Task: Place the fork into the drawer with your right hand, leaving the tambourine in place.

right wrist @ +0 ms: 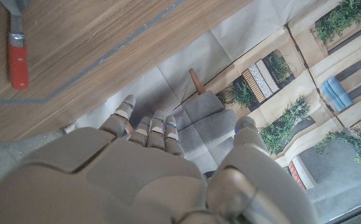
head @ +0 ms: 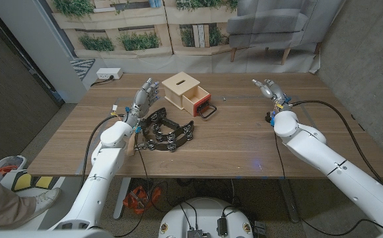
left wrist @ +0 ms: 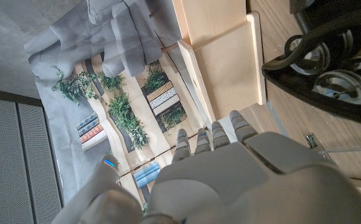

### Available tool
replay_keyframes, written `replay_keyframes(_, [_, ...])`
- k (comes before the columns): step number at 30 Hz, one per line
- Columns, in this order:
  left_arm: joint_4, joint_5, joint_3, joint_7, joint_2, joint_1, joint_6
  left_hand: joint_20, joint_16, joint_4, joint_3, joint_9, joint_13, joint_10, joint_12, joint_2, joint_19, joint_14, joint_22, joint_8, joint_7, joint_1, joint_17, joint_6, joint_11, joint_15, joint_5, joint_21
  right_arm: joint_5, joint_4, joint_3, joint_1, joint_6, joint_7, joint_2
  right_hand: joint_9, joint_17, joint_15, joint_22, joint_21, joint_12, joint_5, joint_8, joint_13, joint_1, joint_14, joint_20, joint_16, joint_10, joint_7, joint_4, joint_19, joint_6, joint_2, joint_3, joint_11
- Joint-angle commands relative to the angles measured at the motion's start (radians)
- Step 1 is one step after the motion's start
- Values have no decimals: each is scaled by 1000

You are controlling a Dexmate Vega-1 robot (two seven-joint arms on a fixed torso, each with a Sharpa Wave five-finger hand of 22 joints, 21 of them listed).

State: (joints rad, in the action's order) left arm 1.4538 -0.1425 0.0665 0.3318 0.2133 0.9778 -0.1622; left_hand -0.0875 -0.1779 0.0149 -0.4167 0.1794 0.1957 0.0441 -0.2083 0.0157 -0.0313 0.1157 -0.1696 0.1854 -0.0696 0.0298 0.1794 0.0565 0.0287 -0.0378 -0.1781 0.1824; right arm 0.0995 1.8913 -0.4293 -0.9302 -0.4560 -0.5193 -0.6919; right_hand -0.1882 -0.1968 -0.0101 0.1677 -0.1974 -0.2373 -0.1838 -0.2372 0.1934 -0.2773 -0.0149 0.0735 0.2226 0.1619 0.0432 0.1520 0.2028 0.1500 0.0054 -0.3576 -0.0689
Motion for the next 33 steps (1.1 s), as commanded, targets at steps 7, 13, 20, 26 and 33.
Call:
replay_keyframes(7, [-14,21,-11,-8,4,-15,-12,2,-6,8,-1,1,2,5,-6,-2,-7,8,-6,7,-4,8,1,5,-1,2,-3,9,-38,9,-32,29,-66,9,-30,-7,-5,-16,3,5,12,5,13,6,-8,13,0,-7,-6,-32,-6,-2,-19,6,-8,9])
replay_keyframes(13, [9,57,-21,-28,15,-9,-1,1,-7,9,-1,1,2,4,-7,-1,-7,9,-6,8,-4,8,1,9,0,2,-3,9,-40,12,-32,31,-78,13,-39,-9,-8,-10,4,8,15,6,15,8,-7,18,14,-7,-12,-42,-9,-9,-21,11,-7,16])
replay_keyframes(20, [16,59,-23,-26,18,-8,10,1,-6,10,-2,1,2,2,-7,0,-9,10,-5,7,-5,10,1,9,2,1,-3,8,-33,3,-22,18,-51,13,-47,-12,-16,-41,5,3,1,8,10,15,-15,-2,14,6,46,-94,-10,1,5,18,-1,121])
replay_keyframes(26, [21,58,-21,-24,21,-5,8,2,-7,12,-2,1,2,3,-7,0,-9,9,-5,7,-5,12,1,10,1,1,-3,8,-31,7,-16,10,-52,10,-53,-12,-16,-51,5,3,0,8,8,16,-17,3,6,4,51,-95,-9,2,12,18,0,122])
replay_keyframes(33, [30,53,-17,-21,23,2,7,3,-7,13,-3,1,2,3,-7,1,-9,10,-5,7,-4,13,1,12,2,1,-3,9,-29,8,-10,2,-47,3,-54,-13,-15,-58,5,4,-1,6,4,17,-31,1,-2,5,65,-99,-6,1,25,28,-6,127])
